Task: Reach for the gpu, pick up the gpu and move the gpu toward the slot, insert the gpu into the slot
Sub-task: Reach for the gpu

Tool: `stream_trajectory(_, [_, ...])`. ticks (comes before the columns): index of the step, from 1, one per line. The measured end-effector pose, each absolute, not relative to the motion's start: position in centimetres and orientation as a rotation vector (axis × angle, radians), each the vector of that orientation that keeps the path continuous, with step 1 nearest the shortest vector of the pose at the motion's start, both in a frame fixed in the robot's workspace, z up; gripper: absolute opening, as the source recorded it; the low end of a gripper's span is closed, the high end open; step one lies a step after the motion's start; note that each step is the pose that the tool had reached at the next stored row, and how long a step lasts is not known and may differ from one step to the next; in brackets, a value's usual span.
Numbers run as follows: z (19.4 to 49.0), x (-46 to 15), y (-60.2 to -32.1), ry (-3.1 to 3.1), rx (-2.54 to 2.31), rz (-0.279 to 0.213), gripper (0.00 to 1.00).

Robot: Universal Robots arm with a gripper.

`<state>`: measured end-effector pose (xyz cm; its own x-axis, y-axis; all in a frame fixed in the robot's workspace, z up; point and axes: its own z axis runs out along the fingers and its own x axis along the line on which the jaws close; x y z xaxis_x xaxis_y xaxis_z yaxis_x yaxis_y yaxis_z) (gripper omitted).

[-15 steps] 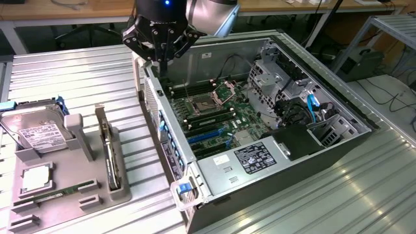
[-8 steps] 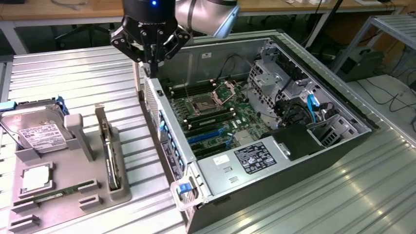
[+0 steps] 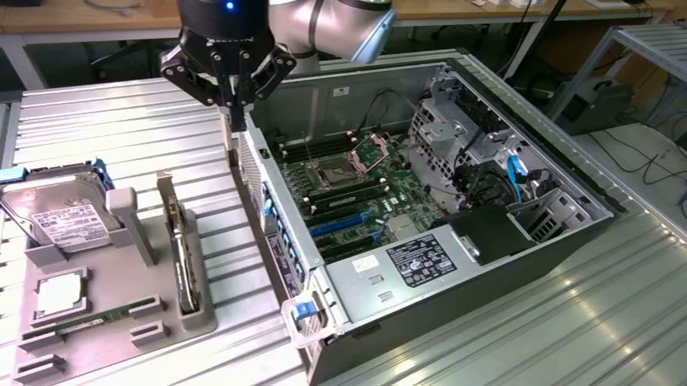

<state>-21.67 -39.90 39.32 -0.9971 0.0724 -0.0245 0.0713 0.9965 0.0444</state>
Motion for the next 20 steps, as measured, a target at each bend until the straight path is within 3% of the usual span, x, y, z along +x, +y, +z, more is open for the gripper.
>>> stream_trajectory(20, [39.3,-26.8,-39.9,3.113,0.109,0.068,0.11])
